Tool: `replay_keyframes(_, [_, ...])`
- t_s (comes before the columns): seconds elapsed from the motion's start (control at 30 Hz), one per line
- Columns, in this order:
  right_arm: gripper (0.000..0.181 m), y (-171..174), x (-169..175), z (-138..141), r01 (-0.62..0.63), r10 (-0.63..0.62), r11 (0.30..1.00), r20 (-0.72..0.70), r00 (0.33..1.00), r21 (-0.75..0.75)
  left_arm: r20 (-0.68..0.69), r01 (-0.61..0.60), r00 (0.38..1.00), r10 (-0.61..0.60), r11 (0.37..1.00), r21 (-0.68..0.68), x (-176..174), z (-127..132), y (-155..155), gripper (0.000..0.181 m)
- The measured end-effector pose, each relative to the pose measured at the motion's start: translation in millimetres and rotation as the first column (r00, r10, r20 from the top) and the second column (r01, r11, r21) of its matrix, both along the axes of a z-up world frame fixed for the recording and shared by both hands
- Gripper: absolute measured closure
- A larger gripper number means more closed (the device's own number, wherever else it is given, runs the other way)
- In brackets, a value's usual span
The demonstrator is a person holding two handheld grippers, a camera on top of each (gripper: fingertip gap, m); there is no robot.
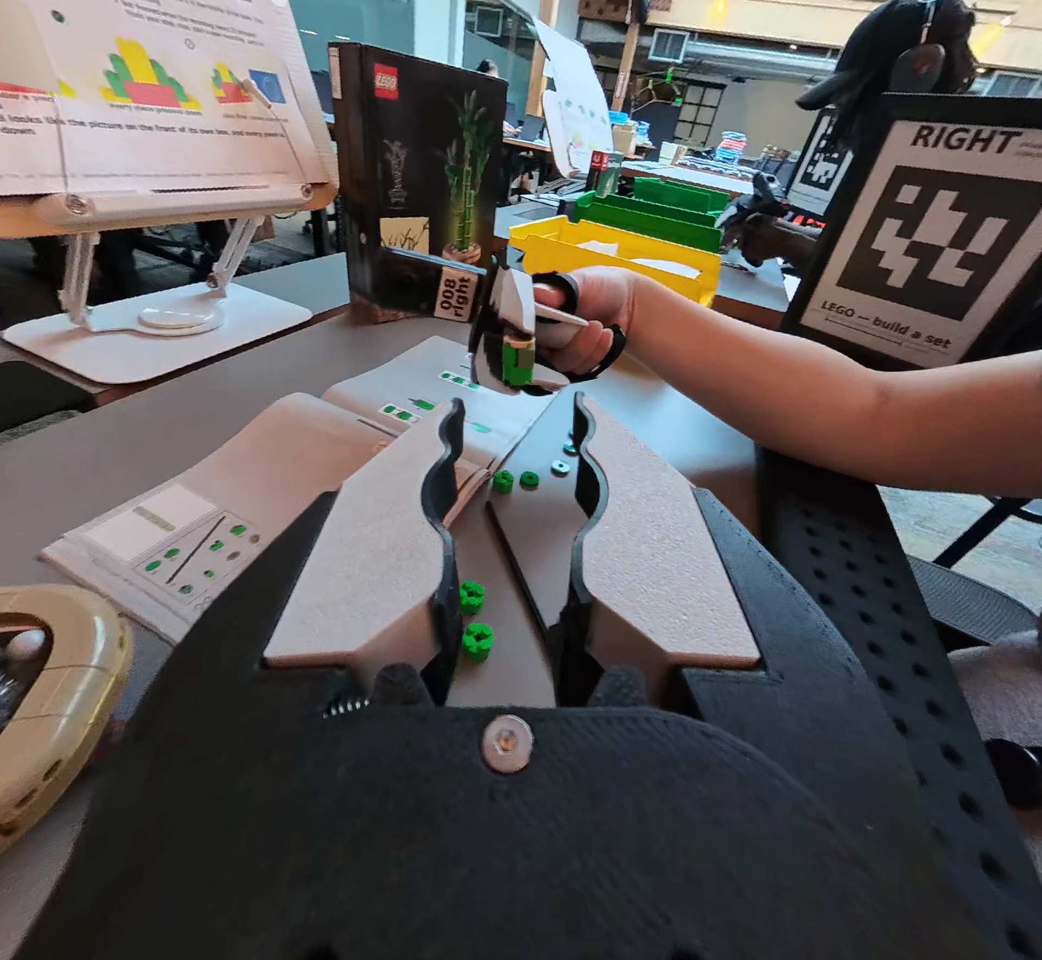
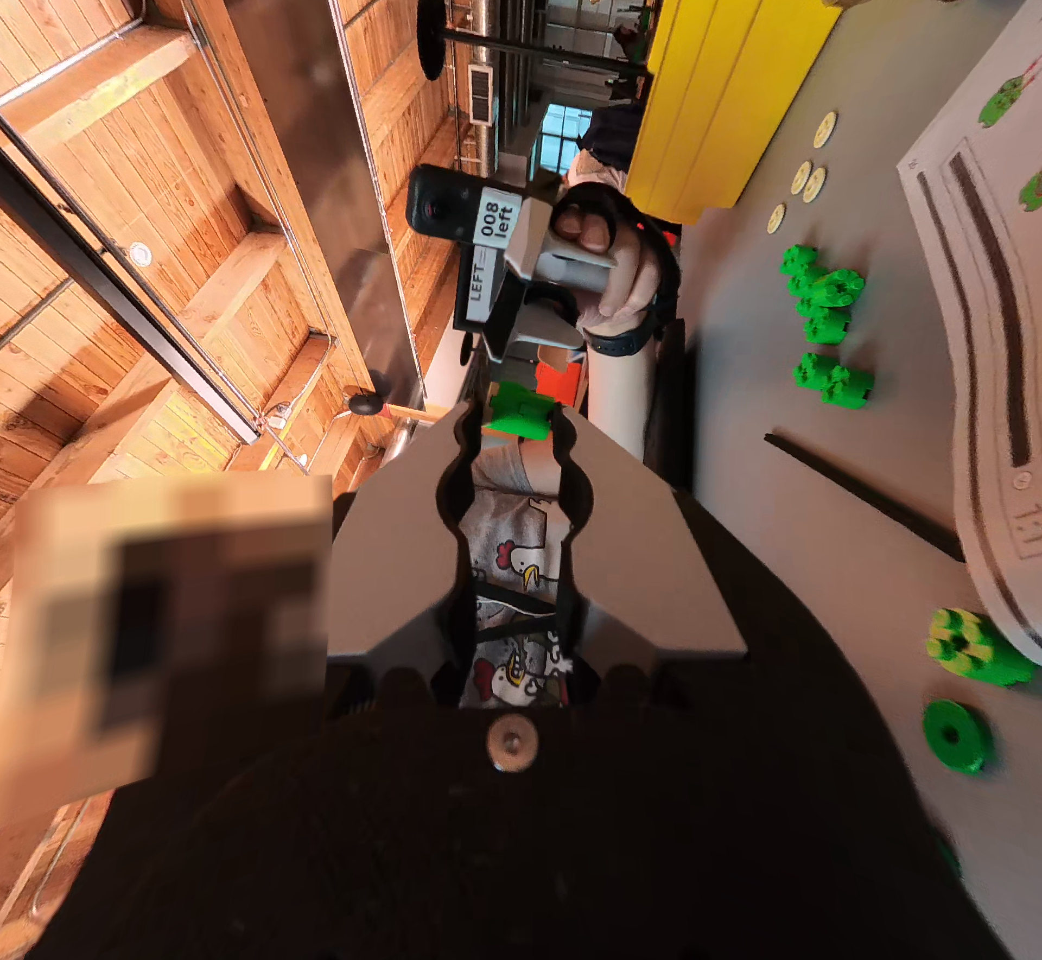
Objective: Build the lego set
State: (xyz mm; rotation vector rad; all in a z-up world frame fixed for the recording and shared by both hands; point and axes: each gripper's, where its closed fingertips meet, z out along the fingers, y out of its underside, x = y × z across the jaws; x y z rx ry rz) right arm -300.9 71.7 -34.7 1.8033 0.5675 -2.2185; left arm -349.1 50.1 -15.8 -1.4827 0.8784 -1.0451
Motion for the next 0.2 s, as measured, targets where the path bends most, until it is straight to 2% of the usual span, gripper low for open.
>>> replay_keyframes(0.03, [0.158, -5.4, -1.0, 2.3, -0.024, 0.024, 1.0, -0.007, 1.0, 0.015, -0.002, 0.036, 0.999, -0.036, 0.999, -0.007, 4.9, -1.2, -5.6, 0.145])
replay_keyframes(0.13, [0.158, -33.7, -4.8, 1.3, -0.153, 0.15, 0.985, 0.039, 0.988, 0.077, -0.017, 0.175, 0.984, -0.176, 0.983, -0.051, 24.2, -6.7, -28.0, 0.144])
replay_keyframes(0.2, [0.158, -44.7, -7.6, 7.3, -0.19, 0.185, 0.975, 0.054, 0.981, 0.114, -0.052, 0.202, 0.978, -0.204, 0.979, -0.039, 33.7, -9.8, -35.1, 0.141])
